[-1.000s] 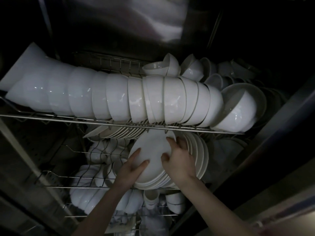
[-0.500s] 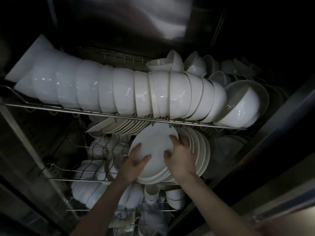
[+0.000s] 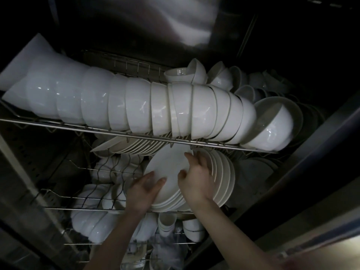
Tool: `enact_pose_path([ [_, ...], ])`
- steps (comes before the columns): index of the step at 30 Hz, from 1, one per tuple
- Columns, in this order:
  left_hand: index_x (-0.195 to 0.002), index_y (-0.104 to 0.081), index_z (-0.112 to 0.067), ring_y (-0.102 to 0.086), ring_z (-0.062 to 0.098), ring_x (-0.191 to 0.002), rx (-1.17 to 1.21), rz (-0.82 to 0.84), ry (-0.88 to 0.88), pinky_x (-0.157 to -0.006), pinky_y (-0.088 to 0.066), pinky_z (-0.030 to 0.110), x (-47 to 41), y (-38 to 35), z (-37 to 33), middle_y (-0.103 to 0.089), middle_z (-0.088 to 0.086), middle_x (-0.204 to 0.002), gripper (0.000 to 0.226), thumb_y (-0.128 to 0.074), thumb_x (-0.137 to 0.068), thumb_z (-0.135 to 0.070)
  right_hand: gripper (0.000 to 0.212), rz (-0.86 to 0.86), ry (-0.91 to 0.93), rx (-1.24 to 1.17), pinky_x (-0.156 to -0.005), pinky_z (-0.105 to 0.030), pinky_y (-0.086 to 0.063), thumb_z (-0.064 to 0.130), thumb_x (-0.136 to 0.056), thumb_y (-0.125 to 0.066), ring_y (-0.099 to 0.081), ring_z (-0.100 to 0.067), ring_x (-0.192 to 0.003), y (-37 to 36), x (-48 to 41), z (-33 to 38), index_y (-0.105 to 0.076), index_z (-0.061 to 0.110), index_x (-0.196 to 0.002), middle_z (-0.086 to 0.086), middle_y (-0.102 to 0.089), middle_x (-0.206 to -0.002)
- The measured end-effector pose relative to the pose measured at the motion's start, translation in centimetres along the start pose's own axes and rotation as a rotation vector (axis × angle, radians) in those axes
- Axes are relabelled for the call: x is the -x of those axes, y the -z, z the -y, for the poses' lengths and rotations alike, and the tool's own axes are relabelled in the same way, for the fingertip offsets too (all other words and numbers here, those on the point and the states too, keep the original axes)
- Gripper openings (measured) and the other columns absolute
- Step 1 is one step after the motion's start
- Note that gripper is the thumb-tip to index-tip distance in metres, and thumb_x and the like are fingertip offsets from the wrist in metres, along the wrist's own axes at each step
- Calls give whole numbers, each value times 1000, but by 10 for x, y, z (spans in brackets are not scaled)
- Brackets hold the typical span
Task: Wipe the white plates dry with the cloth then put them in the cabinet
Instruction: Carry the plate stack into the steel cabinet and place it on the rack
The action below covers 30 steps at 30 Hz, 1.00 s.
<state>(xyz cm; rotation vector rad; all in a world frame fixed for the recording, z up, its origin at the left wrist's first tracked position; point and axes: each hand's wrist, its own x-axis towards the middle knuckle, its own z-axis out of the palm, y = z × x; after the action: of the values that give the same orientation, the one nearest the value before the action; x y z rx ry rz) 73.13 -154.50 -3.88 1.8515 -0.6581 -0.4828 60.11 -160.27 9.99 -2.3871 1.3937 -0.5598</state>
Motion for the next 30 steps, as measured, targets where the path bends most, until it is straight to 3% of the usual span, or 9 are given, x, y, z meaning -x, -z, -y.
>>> enact_pose_path([
  [3, -124, -67, -29, -60, 19, -118, -51, 34, -42, -93, -46, 27, -1, 2, 0, -65, 1, -129, 68, -63, -71, -72, 56, 13, 24, 5, -95, -38, -50, 22, -90, -56, -48, -28, -129, 3, -2, -2, -44, 32, -144, 5, -30, -156],
  [8, -122, -68, -30, -63, 18, -115, -75, 52, -70, -87, -45, 22, 2, 6, -5, -68, 0, -125, 75, -55, -67, -78, 56, 14, 46, -8, -94, -36, -50, 20, -89, -55, -50, -26, -128, 4, -4, -3, -47, 31, -142, 4, -37, -153],
  [13, -125, -64, -31, -62, 20, -115, -69, 41, -66, -84, -44, 20, 15, -9, -17, -67, 1, -126, 66, -57, -74, -72, 57, -6, 41, 16, -92, -38, -51, 18, -87, -56, -52, -26, -125, 12, -8, -9, -49, 35, -141, 4, -42, -148],
  [18, -133, -54, -26, -60, 30, -117, -81, 105, -113, -90, -49, 31, 25, -20, -29, -63, 13, -129, 78, -38, -75, -76, 69, 0, 163, 150, -98, -39, -49, 22, -87, -54, -38, -28, -136, 12, -6, -10, -32, 41, -149, 2, -33, -152],
  [24, -138, -51, -19, -56, 36, -120, -223, 122, -175, -95, -48, 36, 16, -14, -22, -59, 18, -133, 54, -56, -93, -48, 80, -55, 163, 229, -103, -40, -45, 28, -89, -50, -26, -28, -143, -2, 2, -19, -9, 33, -157, -2, -24, -159],
  [27, -140, -48, -15, -50, 37, -127, -294, 140, -215, -101, -46, 41, 18, -12, -20, -57, 18, -136, 57, -51, -95, -48, 81, -60, 163, 244, -114, -46, -34, 29, -88, -44, -18, -33, -148, -12, 7, -19, -6, 22, -158, -9, -16, -163],
  [30, -133, -50, -10, -57, 41, -118, -392, 118, -351, -97, -50, 46, 14, -8, -12, -62, 23, -127, 62, -36, -97, -59, 80, -72, 193, 282, -120, -49, -19, 33, -89, -37, -6, -34, -151, -22, 11, -24, 0, 15, -158, -11, -5, -165],
])
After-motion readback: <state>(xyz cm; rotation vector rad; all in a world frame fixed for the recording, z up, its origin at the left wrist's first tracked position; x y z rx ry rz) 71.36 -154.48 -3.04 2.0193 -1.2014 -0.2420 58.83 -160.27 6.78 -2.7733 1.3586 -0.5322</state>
